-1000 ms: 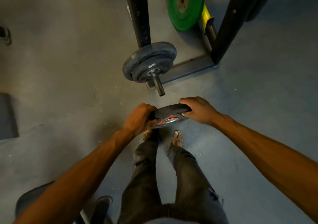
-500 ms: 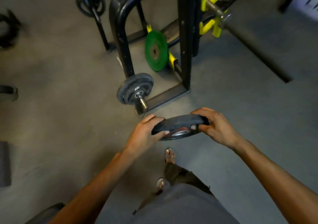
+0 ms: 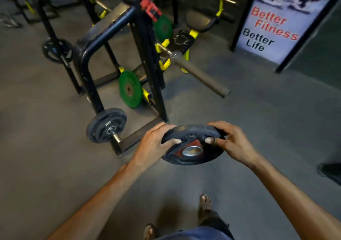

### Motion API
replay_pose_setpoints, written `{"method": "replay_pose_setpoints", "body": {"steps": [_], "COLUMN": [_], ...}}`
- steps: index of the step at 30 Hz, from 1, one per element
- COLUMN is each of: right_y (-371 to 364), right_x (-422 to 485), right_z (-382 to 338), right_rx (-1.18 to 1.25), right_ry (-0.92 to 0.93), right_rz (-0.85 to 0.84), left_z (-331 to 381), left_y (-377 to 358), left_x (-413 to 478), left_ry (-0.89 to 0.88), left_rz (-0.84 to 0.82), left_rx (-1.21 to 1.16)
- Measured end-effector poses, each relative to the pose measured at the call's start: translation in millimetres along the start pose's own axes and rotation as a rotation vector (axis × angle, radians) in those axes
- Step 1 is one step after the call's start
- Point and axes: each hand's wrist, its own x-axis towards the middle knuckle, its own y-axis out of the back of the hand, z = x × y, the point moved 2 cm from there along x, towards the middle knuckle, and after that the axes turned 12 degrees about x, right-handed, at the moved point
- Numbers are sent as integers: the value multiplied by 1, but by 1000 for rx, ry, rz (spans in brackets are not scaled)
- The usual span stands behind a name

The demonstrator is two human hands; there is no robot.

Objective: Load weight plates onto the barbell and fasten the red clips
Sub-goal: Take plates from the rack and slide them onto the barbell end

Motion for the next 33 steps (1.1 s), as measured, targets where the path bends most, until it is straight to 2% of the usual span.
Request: {"method": "replay_pose_setpoints", "body": {"steps": [8,16,27,33], "right_y": [112,195,227,227], "right_x": [30,100,192,218], "right_z": [50,98,132,142], "right_rx": [-2,-69,-57,-73], "right_ry": [41,64,63,101], "right_rz": [92,33,-58,-138], "left_z": [64,98,72,58], "left_y": [-67,-118,-150,-158], "left_x": [97,184,263,271], "left_ry": [-19,73,196,191], "left_rz": [-11,7,-4,-7], "left_rx": [37,77,68,79]}}
